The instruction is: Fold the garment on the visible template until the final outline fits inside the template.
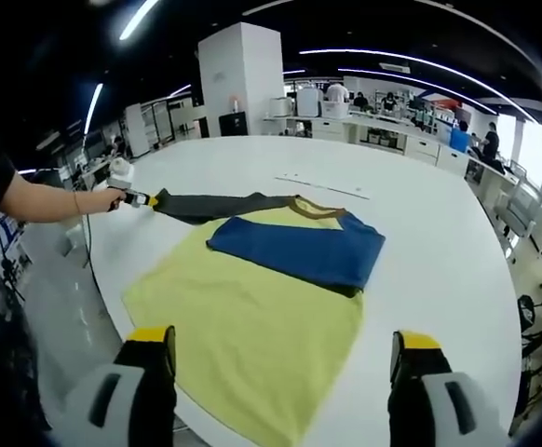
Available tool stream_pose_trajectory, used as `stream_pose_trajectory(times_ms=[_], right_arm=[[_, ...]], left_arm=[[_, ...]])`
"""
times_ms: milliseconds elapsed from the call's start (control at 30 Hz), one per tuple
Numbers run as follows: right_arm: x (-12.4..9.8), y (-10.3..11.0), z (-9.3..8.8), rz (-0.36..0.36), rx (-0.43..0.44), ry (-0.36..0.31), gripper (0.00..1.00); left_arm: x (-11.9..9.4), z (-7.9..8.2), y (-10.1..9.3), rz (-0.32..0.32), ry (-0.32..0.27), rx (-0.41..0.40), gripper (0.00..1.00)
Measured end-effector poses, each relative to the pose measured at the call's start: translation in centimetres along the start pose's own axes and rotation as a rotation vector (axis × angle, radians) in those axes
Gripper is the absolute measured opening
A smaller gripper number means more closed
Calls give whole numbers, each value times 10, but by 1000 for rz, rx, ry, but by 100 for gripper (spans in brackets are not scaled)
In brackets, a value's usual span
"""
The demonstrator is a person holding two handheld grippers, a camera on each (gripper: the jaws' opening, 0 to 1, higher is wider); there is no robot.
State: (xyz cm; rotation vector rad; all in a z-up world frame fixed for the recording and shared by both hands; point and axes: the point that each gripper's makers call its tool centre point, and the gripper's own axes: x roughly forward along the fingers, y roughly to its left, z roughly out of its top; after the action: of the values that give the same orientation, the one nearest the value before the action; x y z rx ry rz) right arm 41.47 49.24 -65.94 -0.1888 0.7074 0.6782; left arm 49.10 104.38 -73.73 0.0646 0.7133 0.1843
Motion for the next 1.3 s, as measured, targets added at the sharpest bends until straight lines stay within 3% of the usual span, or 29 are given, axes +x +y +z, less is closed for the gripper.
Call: stream_pose_trajectory(times_ms=[167, 467, 1067, 1300], right_arm=[[0, 1, 1, 4, -7, -9, 98], [-1, 5, 4, 20, -29, -30, 99], [-5, 11, 4, 40, -33, -59, 99], [-6, 15, 1, 50, -34, -56, 99]], left_arm=[[-8, 16, -13, -35, -26, 9, 2], [-19, 38, -37, -61, -53, 118, 1], [-32, 84, -104, -224, -141, 141, 2], [-37, 95, -131, -272, -163, 144, 1]])
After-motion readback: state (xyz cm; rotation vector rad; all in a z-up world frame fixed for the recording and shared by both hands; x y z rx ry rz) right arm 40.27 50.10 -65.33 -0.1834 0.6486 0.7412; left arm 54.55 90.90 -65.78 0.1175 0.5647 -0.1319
